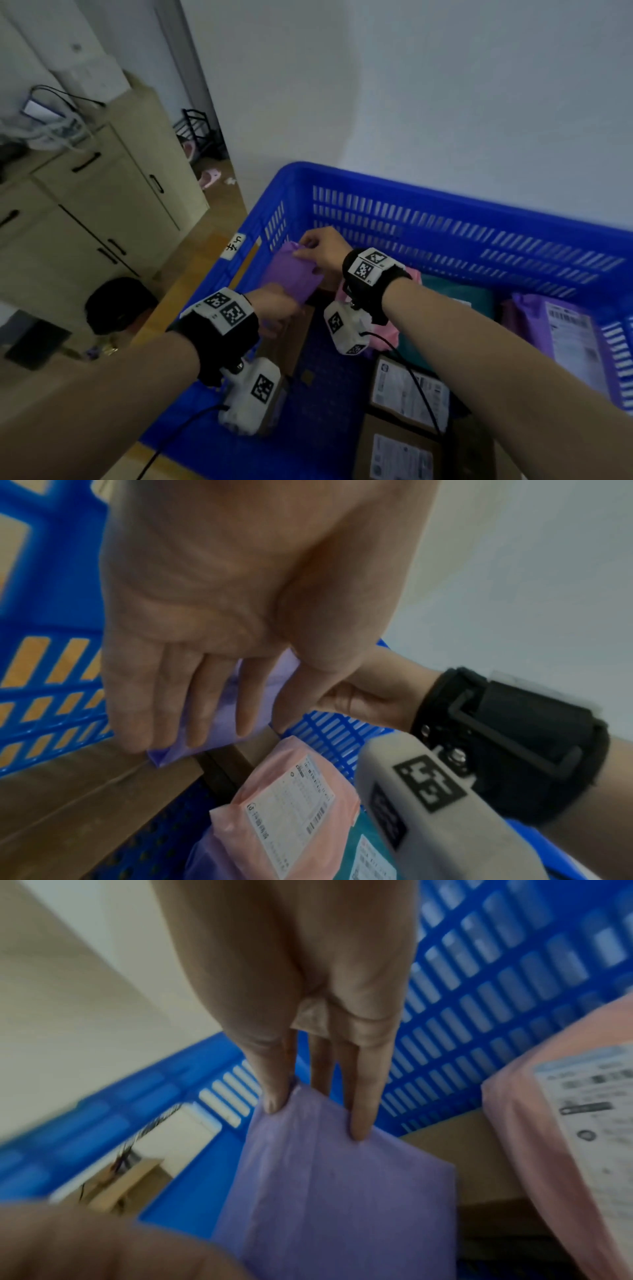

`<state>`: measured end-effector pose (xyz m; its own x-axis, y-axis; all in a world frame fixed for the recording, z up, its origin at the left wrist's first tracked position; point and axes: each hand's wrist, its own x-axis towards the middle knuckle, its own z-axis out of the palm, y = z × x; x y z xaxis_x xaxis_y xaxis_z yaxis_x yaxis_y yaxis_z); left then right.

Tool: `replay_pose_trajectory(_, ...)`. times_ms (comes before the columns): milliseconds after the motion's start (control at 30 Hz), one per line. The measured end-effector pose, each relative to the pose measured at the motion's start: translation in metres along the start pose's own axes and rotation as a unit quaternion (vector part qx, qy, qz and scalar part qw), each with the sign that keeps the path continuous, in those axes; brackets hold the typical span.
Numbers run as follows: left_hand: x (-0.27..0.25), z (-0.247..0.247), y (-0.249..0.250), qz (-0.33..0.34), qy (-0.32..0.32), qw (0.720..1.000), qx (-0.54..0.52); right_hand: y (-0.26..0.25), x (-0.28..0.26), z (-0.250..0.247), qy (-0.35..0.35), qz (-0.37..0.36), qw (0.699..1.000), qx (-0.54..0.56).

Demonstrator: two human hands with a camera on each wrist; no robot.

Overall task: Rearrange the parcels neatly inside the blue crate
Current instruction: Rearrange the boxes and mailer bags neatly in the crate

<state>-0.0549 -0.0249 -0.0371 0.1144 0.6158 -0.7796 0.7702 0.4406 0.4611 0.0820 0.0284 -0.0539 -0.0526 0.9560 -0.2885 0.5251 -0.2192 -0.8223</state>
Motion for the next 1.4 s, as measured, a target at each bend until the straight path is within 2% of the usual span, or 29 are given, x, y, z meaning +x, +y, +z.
replay_pose_trajectory(133,-0.004,-0.003,0.003,0.002,0.012,0.997,-0.08,0.005,-0.013,-0.021,0.04,0.0,0.998,0.04)
replay_pose_trajectory(267,-0.013,-0.013,0.008,0.001,-0.04,0.988,-0.15,0.009,-0.035,-0.048,0.081,0.007,0.989,0.12)
replay_pose_trajectory(433,-0.014,-0.018,0.014,0.009,-0.06,0.965,-0.256,0.017,-0.065,-0.069,0.136,-0.016,0.973,0.186)
replay_pose_trajectory(533,-0.014,-0.016,0.022,0.02,-0.083,0.945,-0.316,0.018,-0.089,-0.076,0.121,-0.043,0.964,0.233)
replay_pose_trajectory(667,-0.018,-0.005,0.033,0.05,-0.135,0.931,-0.334,0.023,-0.119,-0.084,0.099,-0.069,0.954,0.273)
replay_pose_trajectory(833,-0.02,0.012,0.041,0.127,-0.212,0.893,-0.377,0.042,-0.147,-0.09,0.081,-0.078,0.945,0.308)
replay_pose_trajectory(900,-0.019,0.018,0.045,0.145,-0.197,0.888,-0.39,0.048,-0.154,-0.089,0.083,-0.072,0.939,0.327)
replay_pose_trajectory(967,-0.016,0.024,0.047,0.162,-0.152,0.892,-0.394,0.052,-0.161,-0.089,0.093,-0.067,0.945,0.307)
replay_pose_trajectory(1100,-0.012,0.029,0.048,0.194,-0.033,0.919,-0.341,0.058,-0.17,-0.089,0.077,-0.045,0.962,0.257)
replay_pose_trajectory(1200,-0.014,0.025,0.049,0.234,0.033,0.937,-0.256,0.054,-0.172,-0.092,0.144,-0.04,0.965,0.215)
replay_pose_trajectory(1300,-0.019,0.018,0.052,0.3,0.091,0.945,-0.095,0.047,-0.168,-0.099,0.212,-0.027,0.977,0.02)
replay_pose_trajectory(1400,-0.03,0.011,0.058,0.365,0.128,0.913,0.133,0.038,-0.156,-0.104,0.194,-0.064,0.963,-0.175)
